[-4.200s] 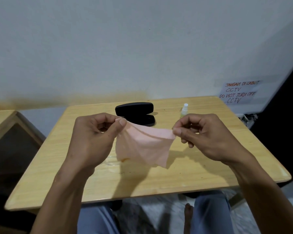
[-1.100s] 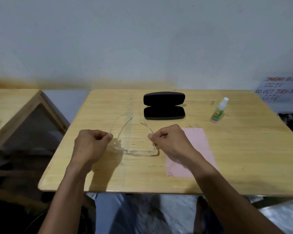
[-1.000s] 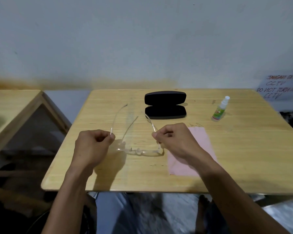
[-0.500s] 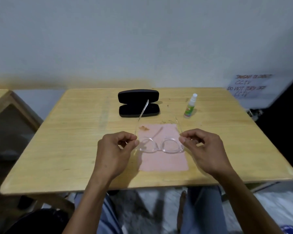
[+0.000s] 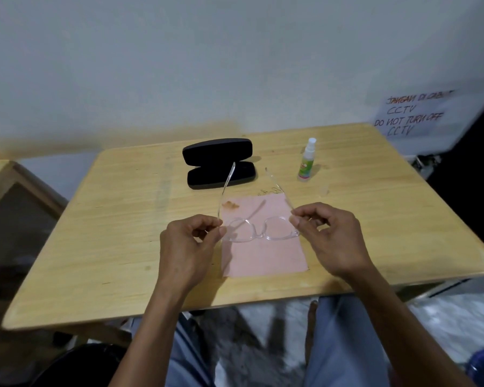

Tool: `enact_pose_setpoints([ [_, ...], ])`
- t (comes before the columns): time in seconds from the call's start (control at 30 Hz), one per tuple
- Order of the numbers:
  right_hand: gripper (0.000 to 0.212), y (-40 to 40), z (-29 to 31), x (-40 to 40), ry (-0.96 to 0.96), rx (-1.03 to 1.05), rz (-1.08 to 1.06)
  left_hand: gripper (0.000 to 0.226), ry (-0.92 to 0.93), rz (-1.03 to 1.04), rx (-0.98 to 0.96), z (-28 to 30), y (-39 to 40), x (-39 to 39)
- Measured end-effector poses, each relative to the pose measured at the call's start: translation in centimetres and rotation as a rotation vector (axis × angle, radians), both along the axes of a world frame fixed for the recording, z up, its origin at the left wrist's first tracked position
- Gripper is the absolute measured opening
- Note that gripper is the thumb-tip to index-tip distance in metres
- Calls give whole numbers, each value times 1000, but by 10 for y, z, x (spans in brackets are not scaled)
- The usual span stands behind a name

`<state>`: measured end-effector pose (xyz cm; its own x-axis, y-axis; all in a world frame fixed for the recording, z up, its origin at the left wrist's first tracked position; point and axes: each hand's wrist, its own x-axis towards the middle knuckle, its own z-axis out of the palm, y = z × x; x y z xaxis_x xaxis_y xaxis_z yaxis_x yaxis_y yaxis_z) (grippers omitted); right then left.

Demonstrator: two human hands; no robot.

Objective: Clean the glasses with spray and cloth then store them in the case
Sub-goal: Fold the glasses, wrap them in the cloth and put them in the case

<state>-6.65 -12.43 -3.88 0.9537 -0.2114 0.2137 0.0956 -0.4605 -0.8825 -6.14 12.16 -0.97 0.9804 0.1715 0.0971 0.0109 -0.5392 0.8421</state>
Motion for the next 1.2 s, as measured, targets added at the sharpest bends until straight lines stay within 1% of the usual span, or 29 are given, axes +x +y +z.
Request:
enact_pose_setpoints([
  [0.33,8,0,3,-3,7,20,9,3,16,-13,10,-1,1,-1],
  [0.43,14,-1,5,-5,11,32,33,7,22,-17,26,1,1,-1],
  [0.63,28,-10,6,-8,19,-36,66,17,37,-27,107,2,13,0],
  [0.83,24,-17,14,-8,28,-98,81,18,26,-48,110,2,23,3],
  [0.97,13,-12,18,11,80,-93,-9,14,-14,-18,123,2,20,17],
  [1.07,15,-5,20,35,101,-173,-45,12,-34,-12,142,1,11,41],
  [1.2,17,6,17,63,163,-319,-23,10,-40,-46,206,-1,0,72],
])
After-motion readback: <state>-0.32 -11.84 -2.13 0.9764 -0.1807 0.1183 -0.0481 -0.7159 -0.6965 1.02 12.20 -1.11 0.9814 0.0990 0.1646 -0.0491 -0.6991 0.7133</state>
